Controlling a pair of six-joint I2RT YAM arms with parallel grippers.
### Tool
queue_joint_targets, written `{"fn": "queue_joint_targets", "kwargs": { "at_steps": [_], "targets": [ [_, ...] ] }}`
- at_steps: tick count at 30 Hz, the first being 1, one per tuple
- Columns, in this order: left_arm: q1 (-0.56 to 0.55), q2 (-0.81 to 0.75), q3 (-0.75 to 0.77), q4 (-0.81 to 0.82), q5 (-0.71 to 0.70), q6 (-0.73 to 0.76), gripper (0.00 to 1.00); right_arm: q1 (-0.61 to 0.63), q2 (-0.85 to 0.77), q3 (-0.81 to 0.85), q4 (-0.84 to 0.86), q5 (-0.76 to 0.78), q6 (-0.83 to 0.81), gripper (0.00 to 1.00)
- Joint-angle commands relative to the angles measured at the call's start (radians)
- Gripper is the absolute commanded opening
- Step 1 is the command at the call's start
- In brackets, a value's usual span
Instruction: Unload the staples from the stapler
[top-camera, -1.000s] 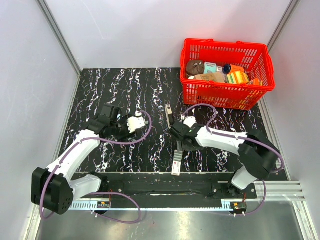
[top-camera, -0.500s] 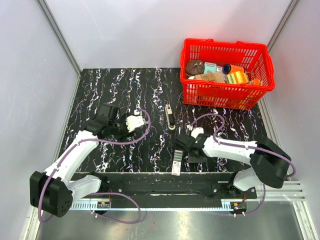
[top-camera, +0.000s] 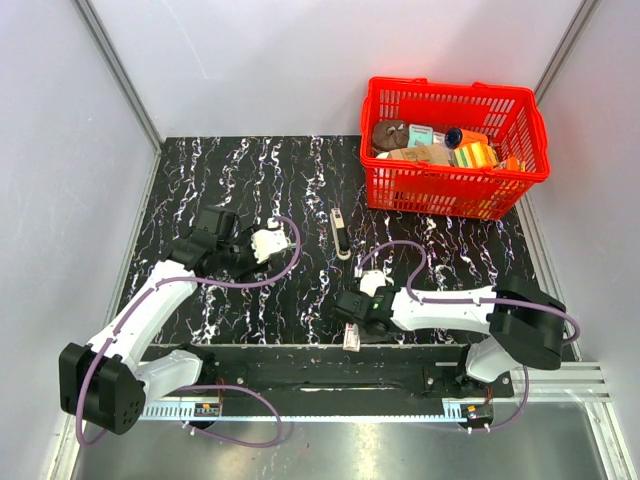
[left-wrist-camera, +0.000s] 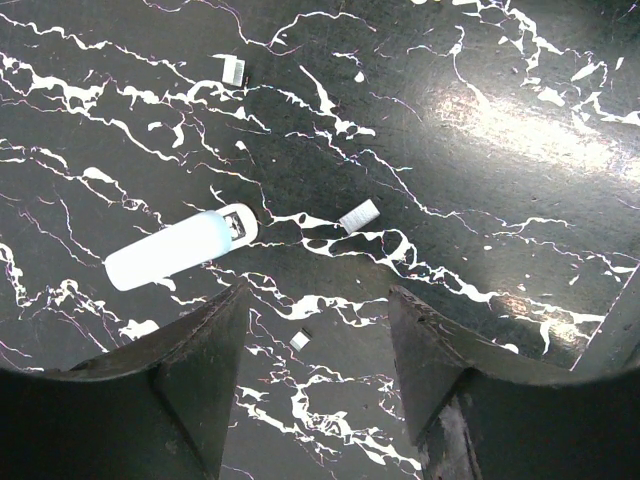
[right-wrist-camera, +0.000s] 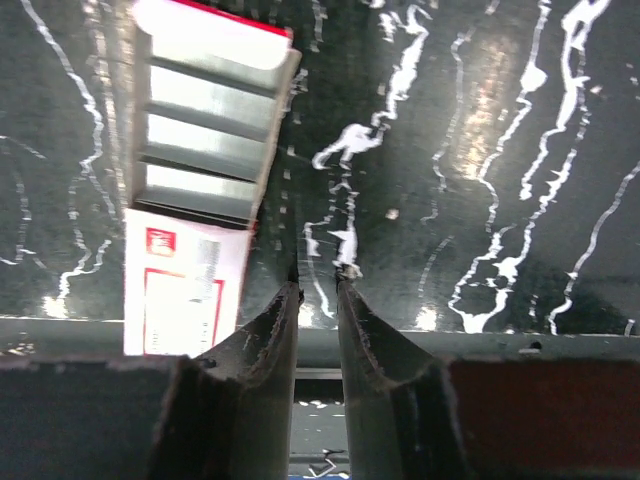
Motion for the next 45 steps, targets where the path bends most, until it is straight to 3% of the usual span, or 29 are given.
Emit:
{"fn": "queue_joint_targets", "kwargs": {
  "at_steps": [1,19,45],
  "targets": [
    [0.001,-0.011,0.035,0.017,-0.009,-0.008,0.62,0.015,0.040,0.024,0.082,-0.023,0.023,0.27],
    [-0.001,-0.003,0.017,0.031,-0.046,0.009,0.62,0.015,0.172,0.106,0.246,-0.083,-0.046,0.20],
    [-0.001,0.026,-0.011,0.063,-0.052,0.017,0.63,-0.030,0.251,0.179,0.269,0.029,-0.112,0.16]
  ]
}}
